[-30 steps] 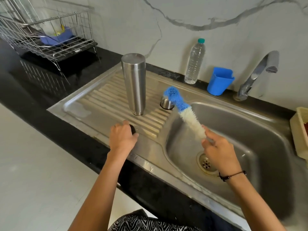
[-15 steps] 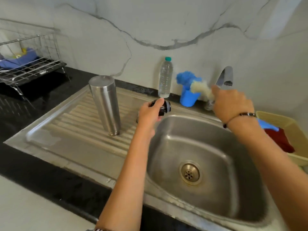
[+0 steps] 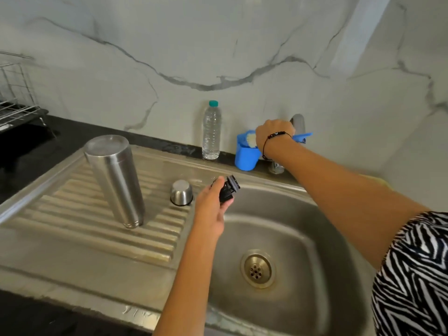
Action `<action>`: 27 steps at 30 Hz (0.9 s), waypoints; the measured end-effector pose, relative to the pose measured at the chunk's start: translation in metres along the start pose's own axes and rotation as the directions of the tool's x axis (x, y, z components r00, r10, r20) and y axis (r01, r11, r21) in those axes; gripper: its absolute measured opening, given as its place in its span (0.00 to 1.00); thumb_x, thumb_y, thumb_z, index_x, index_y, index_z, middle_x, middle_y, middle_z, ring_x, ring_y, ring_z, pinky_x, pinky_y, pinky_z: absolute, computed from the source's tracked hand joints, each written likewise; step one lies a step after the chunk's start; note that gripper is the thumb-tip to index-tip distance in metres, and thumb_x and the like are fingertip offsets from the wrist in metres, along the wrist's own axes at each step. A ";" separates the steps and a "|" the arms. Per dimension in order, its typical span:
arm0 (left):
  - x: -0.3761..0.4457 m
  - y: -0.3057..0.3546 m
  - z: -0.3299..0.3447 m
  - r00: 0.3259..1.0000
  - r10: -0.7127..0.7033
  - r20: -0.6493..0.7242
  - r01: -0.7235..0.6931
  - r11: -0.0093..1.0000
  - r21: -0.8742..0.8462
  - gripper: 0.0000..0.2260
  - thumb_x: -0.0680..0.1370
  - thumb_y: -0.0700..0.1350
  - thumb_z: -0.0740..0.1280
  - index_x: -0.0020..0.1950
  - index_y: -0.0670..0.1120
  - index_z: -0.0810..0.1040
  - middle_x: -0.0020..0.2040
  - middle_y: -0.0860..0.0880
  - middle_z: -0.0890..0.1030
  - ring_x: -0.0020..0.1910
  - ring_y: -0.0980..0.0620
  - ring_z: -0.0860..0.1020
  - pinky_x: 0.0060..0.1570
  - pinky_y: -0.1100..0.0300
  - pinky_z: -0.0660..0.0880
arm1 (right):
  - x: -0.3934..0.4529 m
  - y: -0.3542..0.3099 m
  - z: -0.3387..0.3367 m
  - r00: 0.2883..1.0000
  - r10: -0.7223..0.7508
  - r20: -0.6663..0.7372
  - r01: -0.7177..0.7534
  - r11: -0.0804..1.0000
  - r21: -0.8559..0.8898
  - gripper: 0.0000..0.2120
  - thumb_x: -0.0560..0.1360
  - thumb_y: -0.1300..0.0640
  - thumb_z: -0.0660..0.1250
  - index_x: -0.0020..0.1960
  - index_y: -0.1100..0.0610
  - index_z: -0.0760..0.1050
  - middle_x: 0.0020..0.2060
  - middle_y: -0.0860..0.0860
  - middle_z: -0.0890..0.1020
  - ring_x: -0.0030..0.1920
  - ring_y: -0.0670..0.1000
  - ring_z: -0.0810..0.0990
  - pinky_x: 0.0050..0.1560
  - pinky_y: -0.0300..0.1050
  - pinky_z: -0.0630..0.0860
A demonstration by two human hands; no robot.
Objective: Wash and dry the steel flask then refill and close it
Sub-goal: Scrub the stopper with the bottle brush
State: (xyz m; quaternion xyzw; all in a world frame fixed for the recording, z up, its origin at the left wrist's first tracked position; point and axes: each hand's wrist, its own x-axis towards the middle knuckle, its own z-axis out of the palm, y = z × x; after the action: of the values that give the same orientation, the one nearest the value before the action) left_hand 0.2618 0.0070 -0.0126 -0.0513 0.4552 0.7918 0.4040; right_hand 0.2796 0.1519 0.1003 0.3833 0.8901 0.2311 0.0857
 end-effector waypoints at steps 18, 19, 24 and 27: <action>0.009 -0.004 -0.006 0.998 -0.064 0.009 0.064 0.992 -0.112 0.11 0.78 0.41 0.66 0.59 0.38 0.73 0.54 0.39 0.78 0.54 0.45 0.78 0.51 0.54 0.77 | -0.003 0.006 -0.007 0.997 0.057 0.044 -0.062 0.992 0.112 0.11 0.77 0.61 0.57 0.55 0.61 0.75 0.47 0.54 0.78 0.44 0.53 0.75 0.41 0.43 0.67; 0.009 -0.004 -0.006 0.998 -0.068 0.007 0.068 0.990 -0.126 0.12 0.78 0.41 0.66 0.59 0.38 0.73 0.54 0.39 0.77 0.56 0.45 0.77 0.50 0.53 0.77 | -0.009 0.009 -0.008 0.997 0.072 0.031 -0.075 0.987 0.142 0.12 0.78 0.61 0.56 0.56 0.61 0.75 0.49 0.55 0.78 0.46 0.54 0.75 0.43 0.44 0.68; 0.013 0.000 -0.013 0.997 -0.074 -0.012 0.070 0.973 -0.218 0.08 0.79 0.43 0.65 0.56 0.41 0.73 0.51 0.41 0.77 0.49 0.48 0.77 0.53 0.51 0.75 | -0.078 0.018 0.006 0.987 0.159 0.010 -0.151 0.914 0.377 0.15 0.79 0.59 0.55 0.63 0.59 0.71 0.64 0.60 0.71 0.59 0.61 0.74 0.51 0.50 0.72; 0.015 0.003 -0.020 0.996 -0.070 -0.054 0.053 0.962 -0.267 0.07 0.79 0.43 0.65 0.53 0.41 0.73 0.47 0.43 0.77 0.45 0.50 0.77 0.55 0.51 0.74 | -0.130 0.009 0.046 0.995 0.099 -0.007 -0.081 0.851 0.519 0.20 0.77 0.59 0.56 0.68 0.51 0.64 0.54 0.59 0.78 0.53 0.62 0.77 0.45 0.49 0.72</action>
State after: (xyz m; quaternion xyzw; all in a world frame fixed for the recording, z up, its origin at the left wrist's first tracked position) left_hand 0.2441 0.0001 -0.0292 -0.1439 0.3560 0.8307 0.4032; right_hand 0.3910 0.0792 0.0612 0.4294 0.9019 -0.0067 -0.0463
